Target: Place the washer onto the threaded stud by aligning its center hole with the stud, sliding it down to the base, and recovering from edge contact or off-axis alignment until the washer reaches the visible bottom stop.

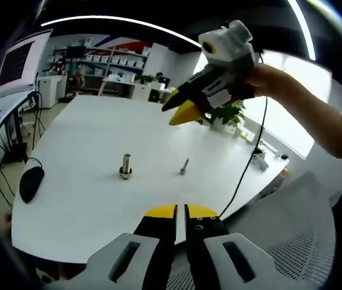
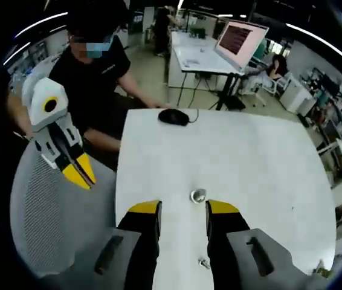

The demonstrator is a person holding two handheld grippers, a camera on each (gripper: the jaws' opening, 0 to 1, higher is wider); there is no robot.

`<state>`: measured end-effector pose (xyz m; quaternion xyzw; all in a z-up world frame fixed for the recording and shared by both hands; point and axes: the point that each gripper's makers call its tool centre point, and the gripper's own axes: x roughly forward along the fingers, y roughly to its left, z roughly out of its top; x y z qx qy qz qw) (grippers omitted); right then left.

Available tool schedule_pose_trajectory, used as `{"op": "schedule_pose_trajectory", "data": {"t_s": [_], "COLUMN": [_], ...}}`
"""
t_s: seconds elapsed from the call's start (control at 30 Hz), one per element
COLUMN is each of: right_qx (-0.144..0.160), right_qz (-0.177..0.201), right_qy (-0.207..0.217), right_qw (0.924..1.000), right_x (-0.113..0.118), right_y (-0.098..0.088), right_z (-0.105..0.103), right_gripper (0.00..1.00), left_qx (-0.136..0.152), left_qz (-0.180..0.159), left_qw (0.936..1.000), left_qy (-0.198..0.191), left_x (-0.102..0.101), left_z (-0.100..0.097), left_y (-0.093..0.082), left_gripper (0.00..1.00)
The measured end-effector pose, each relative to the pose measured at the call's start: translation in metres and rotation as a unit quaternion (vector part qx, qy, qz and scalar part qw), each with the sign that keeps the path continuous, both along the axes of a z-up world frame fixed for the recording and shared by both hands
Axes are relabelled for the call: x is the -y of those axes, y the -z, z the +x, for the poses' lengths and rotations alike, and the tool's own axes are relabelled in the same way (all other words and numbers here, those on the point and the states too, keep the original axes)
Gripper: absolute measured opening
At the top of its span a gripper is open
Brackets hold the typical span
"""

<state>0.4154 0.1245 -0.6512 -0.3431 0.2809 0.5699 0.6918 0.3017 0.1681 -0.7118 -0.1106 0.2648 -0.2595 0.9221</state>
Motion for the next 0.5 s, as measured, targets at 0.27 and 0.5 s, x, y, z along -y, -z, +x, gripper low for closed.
{"op": "schedule_pose_trajectory", "data": {"t_s": [0.27, 0.5], "right_qx": [-0.003, 0.003], "right_qz": [0.05, 0.117], "right_qy": [0.097, 0.201], "right_qw": [0.994, 0.9727], "right_x": [0.078, 0.155], "right_y": [-0.011, -0.01], "right_z": [-0.044, -0.065], "right_gripper": [0.3, 0.3], "left_qx": [0.002, 0.0], "left_qz": [0.003, 0.003], "left_qw": [1.0, 1.0], "left_qy": [0.006, -0.001], "left_x": [0.002, -0.001], "left_z": [0.0, 0.001], "left_y": [-0.001, 0.0], "left_gripper": [0.02, 0.02]}}
